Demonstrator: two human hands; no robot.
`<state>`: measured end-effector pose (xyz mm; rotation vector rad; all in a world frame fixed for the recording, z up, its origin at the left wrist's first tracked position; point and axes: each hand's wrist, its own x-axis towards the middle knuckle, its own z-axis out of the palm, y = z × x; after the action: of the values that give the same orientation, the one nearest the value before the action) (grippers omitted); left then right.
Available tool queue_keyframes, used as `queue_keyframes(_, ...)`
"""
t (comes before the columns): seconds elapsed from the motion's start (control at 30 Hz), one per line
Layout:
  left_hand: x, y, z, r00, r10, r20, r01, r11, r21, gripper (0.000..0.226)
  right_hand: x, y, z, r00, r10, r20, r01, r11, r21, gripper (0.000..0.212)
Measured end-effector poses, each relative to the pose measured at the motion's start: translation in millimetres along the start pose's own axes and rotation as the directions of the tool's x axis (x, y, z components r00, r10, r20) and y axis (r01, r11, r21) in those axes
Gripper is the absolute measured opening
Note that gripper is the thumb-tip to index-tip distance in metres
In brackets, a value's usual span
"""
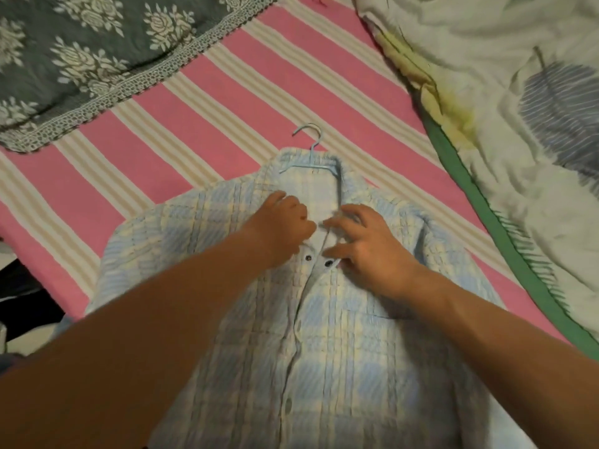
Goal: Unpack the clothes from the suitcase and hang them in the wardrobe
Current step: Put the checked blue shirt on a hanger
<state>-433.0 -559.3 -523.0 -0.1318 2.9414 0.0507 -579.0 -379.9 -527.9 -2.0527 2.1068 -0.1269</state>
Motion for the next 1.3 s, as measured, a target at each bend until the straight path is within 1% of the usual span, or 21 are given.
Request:
queue_keyframes(0.03, 3.2, -3.5, -2.5, 0.999, -0.007, 0.048, 0.007, 1.0, 0.004, 0.023, 1.1, 3.4, 0.7, 0.999, -0.035, 0.003, 0.035, 0.999, 0.029, 0.025)
queue_keyframes(0.07, 6.6, -4.7, -5.6, 0.993, -0.043, 0.107, 0.048, 0.998, -0.044, 0.013, 1.5, 3.4, 1.2, 0.999, -0.035, -0.014, 0.036, 0.997, 0.07, 0.019)
queue_keyframes(0.13, 11.6, -2.2, -13.7, 0.956, -0.134, 0.26, 0.189, 0.961, -0.202, 0.004, 2.8, -0.5, 2.7, 0.997, -0.013, -0.074, 0.025, 0.988, 0.154, 0.013)
queue_keyframes(0.17, 13.5, -0.3, -15.1, 0.938, -0.161, 0.306, 0.242, 0.938, -0.25, 0.006, 4.4, -2.6, 4.2, 0.993, -0.009, -0.115, 0.03, 0.983, 0.184, 0.014)
queue_keyframes(0.2, 14.4, 1.4, -16.4, 0.92, -0.184, 0.346, 0.284, 0.921, -0.266, 0.013, 6.1, -6.0, 5.9, 0.992, -0.008, -0.128, 0.034, 0.978, 0.205, 0.016)
queue_keyframes(0.3, 18.1, -0.8, -16.8, 0.852, -0.239, 0.465, 0.42, 0.842, -0.338, 0.023, 13.5, -12.5, 10.1, 0.991, 0.006, -0.136, 0.025, 0.973, 0.23, 0.021)
queue_keyframes(0.37, 22.3, -3.2, -18.8, 0.827, -0.238, 0.509, 0.462, 0.804, -0.374, 0.032, 16.8, -14.2, 13.2, 0.989, 0.061, -0.133, -0.019, 0.953, 0.302, 0.022)
queue_keyframes(0.43, 27.1, -3.3, -23.7, 0.796, -0.226, 0.562, 0.488, 0.788, -0.374, 0.043, 18.9, -16.6, 16.8, 0.98, 0.132, -0.148, -0.063, 0.915, 0.399, 0.019)
queue_keyframes(0.47, 29.1, -3.3, -25.1, 0.78, -0.213, 0.588, 0.496, 0.783, -0.375, 0.044, 19.9, -18.8, 18.1, 0.975, 0.164, -0.148, -0.084, 0.896, 0.437, 0.018)
queue_keyframes(0.57, 33.4, -4.5, -27.3, 0.736, -0.18, 0.653, 0.531, 0.752, -0.391, 0.032, 22.7, -22.9, 22.4, 0.968, 0.221, -0.123, -0.137, 0.866, 0.48, 0.015)
queue_keyframes(0.63, 32.8, -6.0, -30.3, 0.732, -0.174, 0.658, 0.541, 0.735, -0.407, 0.03, 24.7, -24.1, 24.4, 0.961, 0.255, -0.112, -0.165, 0.846, 0.508, 0.015)
queue_keyframes(0.7, 29.1, -6.3, -36.5, 0.746, -0.177, 0.642, 0.538, 0.728, -0.424, 0.032, 27.1, -26.1, 24.7, 0.955, 0.279, -0.099, -0.183, 0.818, 0.545, 0.016)
queue_keyframes(0.8, 23.8, -6.8, -44.0, 0.763, -0.158, 0.627, 0.526, 0.715, -0.46, 0.032, 29.8, -30.8, 16.7, 0.952, 0.307, 0.003, -0.24, 0.738, 0.631, 0.02)
queue_keyframes(0.87, 21.3, -6.8, -41.6, 0.779, -0.126, 0.615, 0.531, 0.654, -0.538, 0.025, 32.3, -29.4, 9.3, 0.946, 0.314, 0.075, -0.283, 0.697, 0.659, 0.023)
queue_keyframes(0.93, 17.5, -7.2, -35.3, 0.806, -0.167, 0.568, 0.55, 0.568, -0.613, 0.01, 35.1, -26.2, 5.6, 0.94, 0.31, 0.144, -0.323, 0.665, 0.673, 0.031)
queue_keyframes(0.97, 14.8, -6.8, -33.0, 0.816, -0.2, 0.542, 0.555, 0.53, -0.641, 0.009, 36.2, -25.4, 4.9, 0.934, 0.307, 0.18, -0.343, 0.636, 0.692, 0.033)
queue_keyframes(1.03, 9.4, -5.8, -29.1, 0.831, -0.241, 0.502, 0.552, 0.473, -0.687, 0.016, 37.9, -25.5, 3.8, 0.922, 0.296, 0.248, -0.379, 0.567, 0.732, 0.031)
queue_keyframes(1.07, 6.8, -5.9, -27.6, 0.84, -0.248, 0.483, 0.541, 0.458, -0.706, 0.018, 38.8, -25.8, 2.9, 0.923, 0.281, 0.263, -0.38, 0.56, 0.736, 0.03)
queue_keyframes(1.13, 3.0, -5.9, -26.7, 0.856, -0.246, 0.456, 0.517, 0.448, -0.729, 0.019, 40.8, -24.9, -0.2, 0.931, 0.239, 0.276, -0.365, 0.584, 0.725, 0.029)
queue_keyframes(1.27, 2.9, -4.7, -29.2, 0.871, -0.225, 0.437, 0.489, 0.493, -0.72, 0.014, 46.1, -21.4, -6.6, 0.931, 0.202, 0.303, -0.361, 0.623, 0.694, 0.036)
queue_keyframes(1.3, 3.7, -4.2, -30.5, 0.871, -0.22, 0.439, 0.486, 0.508, -0.711, 0.012, 48.2, -22.5, -7.8, 0.937, 0.182, 0.298, -0.342, 0.65, 0.678, 0.037)
